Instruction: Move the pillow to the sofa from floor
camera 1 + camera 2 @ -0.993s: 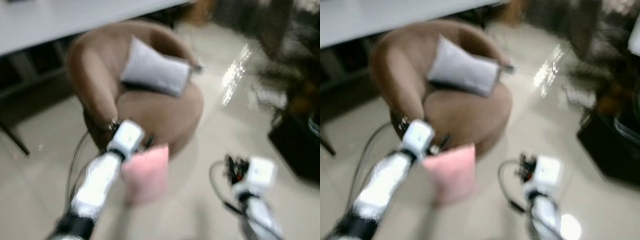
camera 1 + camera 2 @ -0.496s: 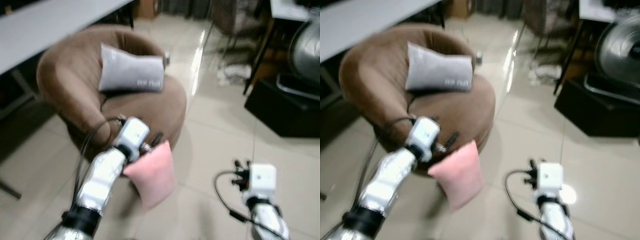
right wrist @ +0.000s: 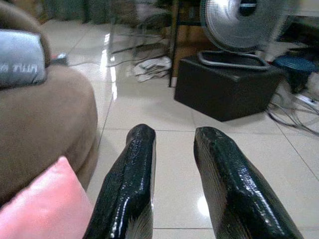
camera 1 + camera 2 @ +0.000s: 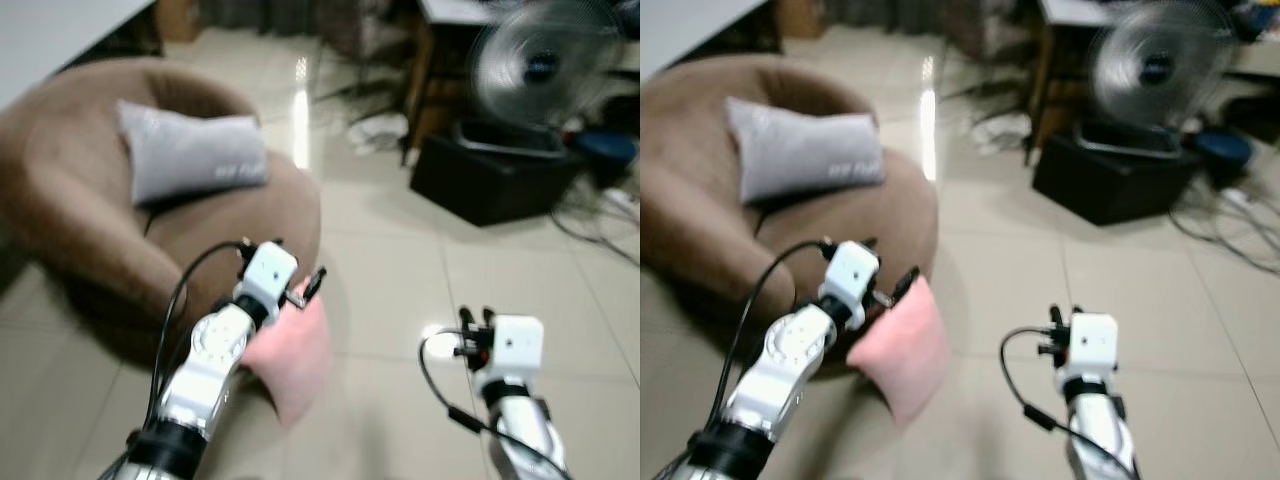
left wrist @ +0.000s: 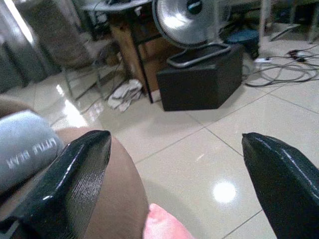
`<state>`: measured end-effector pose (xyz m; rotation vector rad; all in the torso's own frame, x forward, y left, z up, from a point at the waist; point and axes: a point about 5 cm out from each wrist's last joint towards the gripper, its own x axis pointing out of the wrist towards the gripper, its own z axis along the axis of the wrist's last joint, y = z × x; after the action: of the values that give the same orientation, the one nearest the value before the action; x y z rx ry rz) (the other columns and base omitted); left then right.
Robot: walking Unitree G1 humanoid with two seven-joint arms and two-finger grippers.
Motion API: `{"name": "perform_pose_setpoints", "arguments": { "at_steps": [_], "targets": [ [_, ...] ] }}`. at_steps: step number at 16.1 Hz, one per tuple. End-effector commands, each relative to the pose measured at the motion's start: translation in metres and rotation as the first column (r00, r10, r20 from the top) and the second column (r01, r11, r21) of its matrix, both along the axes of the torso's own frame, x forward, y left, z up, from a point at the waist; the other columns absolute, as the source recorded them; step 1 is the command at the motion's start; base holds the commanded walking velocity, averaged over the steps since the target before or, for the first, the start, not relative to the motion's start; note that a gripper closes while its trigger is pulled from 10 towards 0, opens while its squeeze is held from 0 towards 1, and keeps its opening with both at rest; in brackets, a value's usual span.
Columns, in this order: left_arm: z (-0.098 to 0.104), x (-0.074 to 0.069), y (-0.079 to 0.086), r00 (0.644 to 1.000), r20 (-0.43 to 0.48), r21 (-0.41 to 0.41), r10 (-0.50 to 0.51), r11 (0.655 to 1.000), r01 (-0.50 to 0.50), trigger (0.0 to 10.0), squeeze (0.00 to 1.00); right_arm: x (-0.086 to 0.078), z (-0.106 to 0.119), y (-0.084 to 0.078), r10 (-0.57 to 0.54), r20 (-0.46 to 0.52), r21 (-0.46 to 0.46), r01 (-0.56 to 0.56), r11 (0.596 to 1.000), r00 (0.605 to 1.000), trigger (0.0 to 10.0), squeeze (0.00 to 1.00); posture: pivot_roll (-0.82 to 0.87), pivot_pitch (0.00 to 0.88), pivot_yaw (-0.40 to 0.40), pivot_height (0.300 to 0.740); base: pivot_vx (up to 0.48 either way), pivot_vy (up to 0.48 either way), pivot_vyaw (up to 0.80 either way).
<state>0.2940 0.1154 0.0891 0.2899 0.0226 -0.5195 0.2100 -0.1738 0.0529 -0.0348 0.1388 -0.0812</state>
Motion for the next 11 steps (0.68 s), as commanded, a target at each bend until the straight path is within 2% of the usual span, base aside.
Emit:
{"name": "perform_pose_setpoints", "arguments": {
  "at_steps": [1, 4, 10, 11],
  "targets": [
    [0.001, 0.002, 0.007, 1.0, 0.008, 0.02, 0.013, 1.0, -0.013, 10.0, 0.0, -0.003, -0.001, 0.005, -0.006, 0.003, 0.016, 0.006, 1.0, 1.0, 10.0, 0.0, 0.0, 0.017, 0.012, 0.74, 0.0, 0.435, -0.8],
    [0.002, 0.007, 0.0, 1.0, 0.012, 0.015, -0.009, 1.0, 0.009, 10.0, 0.0, -0.007, -0.001, 0.005, -0.042, 0.002, 0.028, 0.042, 0.999, 0.999, 10.0, 0.0, -0.01, 0.01, 0.023, 0.74, 0.0, 0.433, -0.8],
    [0.003, 0.009, -0.004, 1.0, 0.024, -0.015, -0.003, 1.0, 0.003, 10.0, 0.0, -0.006, 0.0, 0.007, -0.024, 0.005, 0.022, 0.024, 0.999, 1.0, 10.0, 0.0, -0.02, 0.0, 0.017, 0.74, 0.0, 0.433, -0.8],
    [0.005, 0.007, -0.003, 0.998, 0.059, -0.034, 0.013, 0.999, -0.011, 10.0, 0.0, -0.006, 0.001, 0.005, -0.019, 0.008, 0.015, 0.019, 1.0, 1.0, 10.0, 0.0, -0.03, 0.0, 0.005, 0.74, 0.0, -0.48, -0.8]
  ]
}}
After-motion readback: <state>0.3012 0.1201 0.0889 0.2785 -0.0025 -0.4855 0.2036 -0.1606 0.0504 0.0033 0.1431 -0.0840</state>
